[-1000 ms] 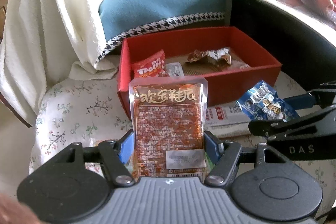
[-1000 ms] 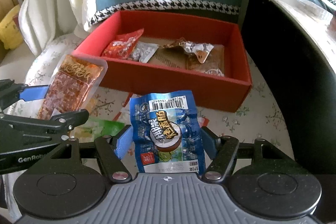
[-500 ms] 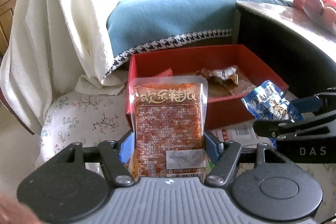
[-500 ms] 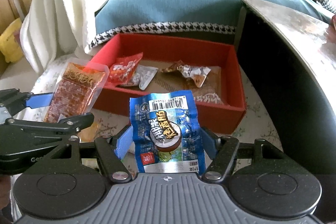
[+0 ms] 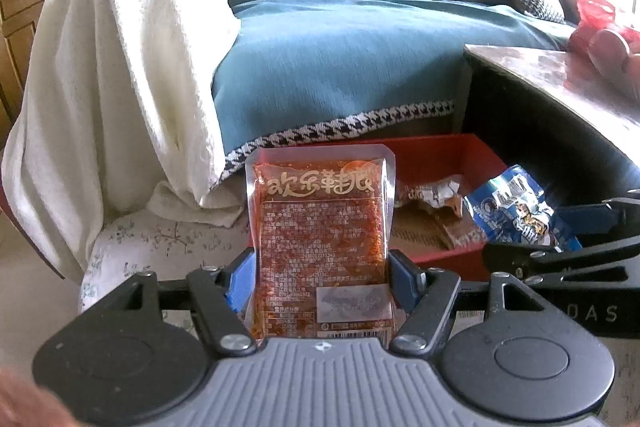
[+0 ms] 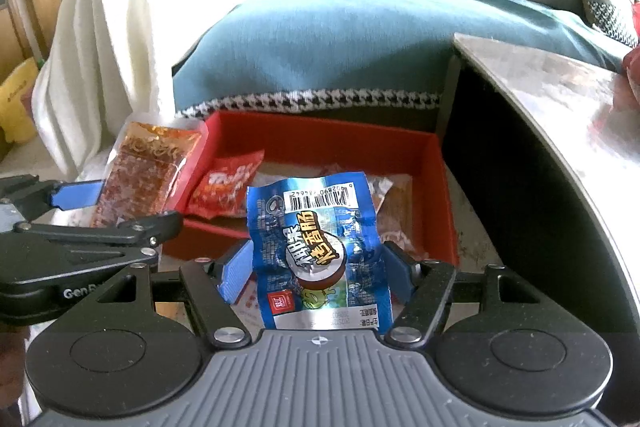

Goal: Organize snacks
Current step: 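Carry both packets over the red box and lower them toward it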

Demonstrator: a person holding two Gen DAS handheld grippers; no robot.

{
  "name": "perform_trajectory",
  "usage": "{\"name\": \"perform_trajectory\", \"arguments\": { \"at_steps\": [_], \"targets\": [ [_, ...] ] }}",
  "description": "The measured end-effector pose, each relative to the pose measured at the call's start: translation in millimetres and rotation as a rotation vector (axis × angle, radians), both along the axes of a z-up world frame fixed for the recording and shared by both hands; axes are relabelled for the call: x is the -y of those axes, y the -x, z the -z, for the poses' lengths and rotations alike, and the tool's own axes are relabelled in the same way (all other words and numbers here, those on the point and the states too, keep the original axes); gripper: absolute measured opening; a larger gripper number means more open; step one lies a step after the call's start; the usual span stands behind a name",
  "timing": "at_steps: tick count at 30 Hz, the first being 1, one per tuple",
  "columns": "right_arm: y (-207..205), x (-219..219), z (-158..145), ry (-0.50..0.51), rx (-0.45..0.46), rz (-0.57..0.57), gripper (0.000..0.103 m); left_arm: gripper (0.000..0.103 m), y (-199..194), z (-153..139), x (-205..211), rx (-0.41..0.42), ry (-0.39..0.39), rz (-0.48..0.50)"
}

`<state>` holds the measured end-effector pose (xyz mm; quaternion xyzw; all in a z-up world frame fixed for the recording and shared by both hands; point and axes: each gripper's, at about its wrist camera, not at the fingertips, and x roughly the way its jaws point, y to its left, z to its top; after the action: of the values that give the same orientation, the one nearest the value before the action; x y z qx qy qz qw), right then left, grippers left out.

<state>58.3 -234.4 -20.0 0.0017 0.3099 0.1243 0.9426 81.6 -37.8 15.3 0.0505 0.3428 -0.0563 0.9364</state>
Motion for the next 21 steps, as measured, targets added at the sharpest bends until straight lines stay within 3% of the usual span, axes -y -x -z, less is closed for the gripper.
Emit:
{"name": "perform_trajectory", "arguments": {
  "at_steps": [21],
  "targets": [
    [-26.1,9.1,-12.1,0.004,0.046,0.028,0.075,0.062,-37.5,-1.5,4.5,0.011,0.000,-0.018]
  ]
}}
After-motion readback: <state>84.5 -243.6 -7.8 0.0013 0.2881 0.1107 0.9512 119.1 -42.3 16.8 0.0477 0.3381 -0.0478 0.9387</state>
